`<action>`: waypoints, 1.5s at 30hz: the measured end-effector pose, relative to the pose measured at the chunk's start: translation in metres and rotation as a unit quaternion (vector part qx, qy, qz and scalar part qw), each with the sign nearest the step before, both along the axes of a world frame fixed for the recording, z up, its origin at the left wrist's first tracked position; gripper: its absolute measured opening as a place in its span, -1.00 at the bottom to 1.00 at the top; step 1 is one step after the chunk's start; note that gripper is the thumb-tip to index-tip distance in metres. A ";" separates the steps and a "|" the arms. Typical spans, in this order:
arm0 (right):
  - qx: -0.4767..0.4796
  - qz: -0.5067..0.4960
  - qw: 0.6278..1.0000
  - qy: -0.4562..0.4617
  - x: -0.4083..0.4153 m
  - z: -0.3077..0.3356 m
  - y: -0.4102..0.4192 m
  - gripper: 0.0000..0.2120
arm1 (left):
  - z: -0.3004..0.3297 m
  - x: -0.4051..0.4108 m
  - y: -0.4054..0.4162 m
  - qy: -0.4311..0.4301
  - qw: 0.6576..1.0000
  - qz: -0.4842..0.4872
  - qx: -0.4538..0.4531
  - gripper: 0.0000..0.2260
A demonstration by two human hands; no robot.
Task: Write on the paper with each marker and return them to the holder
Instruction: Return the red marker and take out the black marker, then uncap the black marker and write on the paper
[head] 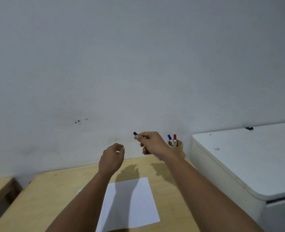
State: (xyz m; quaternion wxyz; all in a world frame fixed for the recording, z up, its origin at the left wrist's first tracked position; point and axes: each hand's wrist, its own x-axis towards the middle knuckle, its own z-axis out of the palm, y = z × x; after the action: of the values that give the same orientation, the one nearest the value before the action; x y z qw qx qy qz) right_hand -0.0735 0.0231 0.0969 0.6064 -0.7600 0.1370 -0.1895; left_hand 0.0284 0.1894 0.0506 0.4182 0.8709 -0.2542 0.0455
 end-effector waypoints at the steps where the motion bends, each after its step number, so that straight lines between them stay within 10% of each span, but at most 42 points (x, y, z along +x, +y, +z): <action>1: 0.003 0.032 0.999 0.039 0.001 -0.003 0.015 -0.86 | 0.000 0.003 0.019 0.013 1.000 0.011 -0.025 -0.75; 7: -0.026 0.148 0.985 0.081 0.022 -0.021 0.093 -0.83 | 0.001 0.010 0.114 0.105 0.987 0.019 -0.119 -0.24; 15: -0.045 0.185 0.980 0.064 0.067 -0.060 0.165 -0.74 | -0.017 0.035 0.165 0.161 0.975 0.005 -0.153 -0.47; 27: -0.479 0.087 0.869 -0.085 0.093 -0.111 0.143 -0.76 | -0.043 0.080 0.156 0.173 0.956 0.171 -0.162 -0.65; 33: -0.065 0.011 0.997 -0.025 0.093 -0.114 0.114 -0.81 | -0.083 0.110 0.207 -0.030 0.960 0.178 0.212 -0.56; 37: 0.310 0.016 0.951 -0.007 0.100 -0.101 0.123 -0.67 | -0.112 0.098 0.203 -0.108 0.923 0.096 0.357 -0.61; 42: 0.262 0.016 0.964 -0.028 0.099 -0.111 0.137 -0.93 | -0.112 0.091 0.212 -0.123 0.928 0.094 0.339 -0.57; 45: 0.206 -0.054 0.977 -0.008 0.104 -0.113 0.145 -0.70 | -0.102 0.074 0.221 -0.111 0.957 0.114 0.242 -0.55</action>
State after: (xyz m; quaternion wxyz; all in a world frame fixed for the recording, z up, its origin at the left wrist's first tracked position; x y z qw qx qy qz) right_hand 0.0302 0.1685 -0.0156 0.7400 -0.6086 0.2089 -0.1959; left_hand 0.1024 0.4100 -0.0510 0.1559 0.9586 -0.2018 0.1267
